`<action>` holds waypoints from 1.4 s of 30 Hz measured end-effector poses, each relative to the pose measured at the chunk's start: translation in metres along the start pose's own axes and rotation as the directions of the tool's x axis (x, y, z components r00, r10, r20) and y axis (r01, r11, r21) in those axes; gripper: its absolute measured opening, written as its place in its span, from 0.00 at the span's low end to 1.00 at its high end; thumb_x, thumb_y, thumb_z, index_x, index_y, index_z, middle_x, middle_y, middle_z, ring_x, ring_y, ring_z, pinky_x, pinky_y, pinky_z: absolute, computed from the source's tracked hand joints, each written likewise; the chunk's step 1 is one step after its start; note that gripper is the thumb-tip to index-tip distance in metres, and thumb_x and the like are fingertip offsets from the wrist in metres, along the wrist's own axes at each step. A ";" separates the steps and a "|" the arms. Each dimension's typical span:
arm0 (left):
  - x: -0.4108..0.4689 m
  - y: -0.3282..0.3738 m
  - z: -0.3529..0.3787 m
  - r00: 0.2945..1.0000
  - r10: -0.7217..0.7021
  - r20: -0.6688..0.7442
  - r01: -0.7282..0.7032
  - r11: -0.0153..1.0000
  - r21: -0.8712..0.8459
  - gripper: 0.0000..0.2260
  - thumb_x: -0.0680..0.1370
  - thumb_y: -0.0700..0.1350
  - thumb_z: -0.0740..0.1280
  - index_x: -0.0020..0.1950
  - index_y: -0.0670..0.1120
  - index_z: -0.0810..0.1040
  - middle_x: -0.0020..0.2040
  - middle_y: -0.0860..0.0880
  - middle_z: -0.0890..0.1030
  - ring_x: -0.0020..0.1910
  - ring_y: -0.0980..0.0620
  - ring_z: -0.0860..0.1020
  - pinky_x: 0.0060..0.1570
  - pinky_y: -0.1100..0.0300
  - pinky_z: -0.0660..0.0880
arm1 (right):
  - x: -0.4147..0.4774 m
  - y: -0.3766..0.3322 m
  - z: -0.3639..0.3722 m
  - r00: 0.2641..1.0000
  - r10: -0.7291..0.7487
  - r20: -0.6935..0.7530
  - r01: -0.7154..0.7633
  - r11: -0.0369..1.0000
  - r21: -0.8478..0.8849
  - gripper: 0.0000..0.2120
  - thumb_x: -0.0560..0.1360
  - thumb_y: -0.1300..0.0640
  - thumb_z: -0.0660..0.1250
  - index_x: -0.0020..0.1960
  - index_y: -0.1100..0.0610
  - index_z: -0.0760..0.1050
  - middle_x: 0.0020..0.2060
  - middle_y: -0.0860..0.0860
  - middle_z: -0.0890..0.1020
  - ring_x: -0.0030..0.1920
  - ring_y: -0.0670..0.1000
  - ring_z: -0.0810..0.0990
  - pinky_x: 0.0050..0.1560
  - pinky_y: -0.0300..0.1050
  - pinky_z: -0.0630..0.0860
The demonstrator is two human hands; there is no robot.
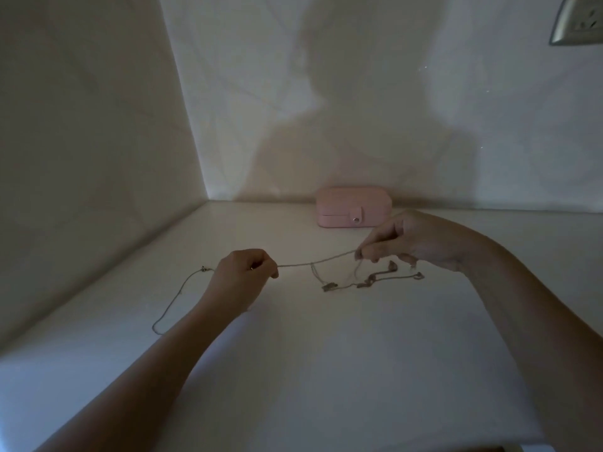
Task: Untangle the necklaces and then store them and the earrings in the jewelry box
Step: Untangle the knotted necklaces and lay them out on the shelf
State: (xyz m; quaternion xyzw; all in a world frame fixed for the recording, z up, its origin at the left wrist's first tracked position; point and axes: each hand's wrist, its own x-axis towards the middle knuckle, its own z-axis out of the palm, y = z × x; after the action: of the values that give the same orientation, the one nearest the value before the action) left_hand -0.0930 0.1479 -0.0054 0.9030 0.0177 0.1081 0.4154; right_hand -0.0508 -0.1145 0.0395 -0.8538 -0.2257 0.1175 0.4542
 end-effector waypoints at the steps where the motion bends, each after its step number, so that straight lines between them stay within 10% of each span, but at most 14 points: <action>1: -0.001 0.000 0.000 1.000 0.007 0.017 -0.007 1.000 0.028 0.12 0.77 0.42 0.63 0.35 0.50 0.79 0.25 0.55 0.73 0.25 0.56 0.68 0.27 0.63 0.65 | 0.001 0.000 0.002 1.000 -0.018 -0.016 0.019 1.000 0.019 0.14 0.66 0.51 0.73 0.47 0.58 0.85 0.35 0.48 0.83 0.28 0.47 0.62 0.26 0.36 0.61; 6: -0.004 0.001 0.006 0.976 0.182 0.116 -0.191 0.979 0.065 0.07 0.76 0.47 0.68 0.50 0.60 0.78 0.48 0.62 0.78 0.50 0.64 0.75 0.46 0.72 0.66 | 0.006 -0.003 0.024 0.994 -0.109 0.017 0.106 0.988 0.113 0.05 0.75 0.65 0.69 0.46 0.58 0.83 0.37 0.53 0.84 0.32 0.52 0.68 0.26 0.37 0.62; 13: -0.015 0.017 0.021 0.969 0.173 0.178 -0.029 0.790 -0.613 0.14 0.63 0.44 0.74 0.47 0.41 0.81 0.43 0.45 0.85 0.45 0.51 0.84 0.49 0.63 0.77 | 0.011 -0.009 0.050 0.973 -0.229 -0.036 0.231 0.972 0.039 0.07 0.70 0.64 0.75 0.40 0.54 0.79 0.28 0.43 0.79 0.25 0.42 0.68 0.26 0.31 0.62; 42: -0.016 0.019 0.011 0.958 0.265 0.106 -0.166 0.821 -0.546 0.02 0.73 0.36 0.70 0.41 0.42 0.81 0.32 0.50 0.82 0.29 0.56 0.77 0.36 0.67 0.75 | 0.016 -0.009 0.060 0.987 -0.162 -0.008 0.155 0.932 0.329 0.03 0.63 0.57 0.76 0.36 0.54 0.83 0.34 0.56 0.77 0.29 0.49 0.66 0.30 0.41 0.61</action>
State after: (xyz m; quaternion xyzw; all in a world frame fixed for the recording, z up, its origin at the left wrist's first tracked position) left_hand -0.1074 0.1257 -0.0012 0.7545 -0.1525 0.0745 0.6340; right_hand -0.0641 -0.0590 0.0130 -0.7441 -0.2755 0.1245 0.5958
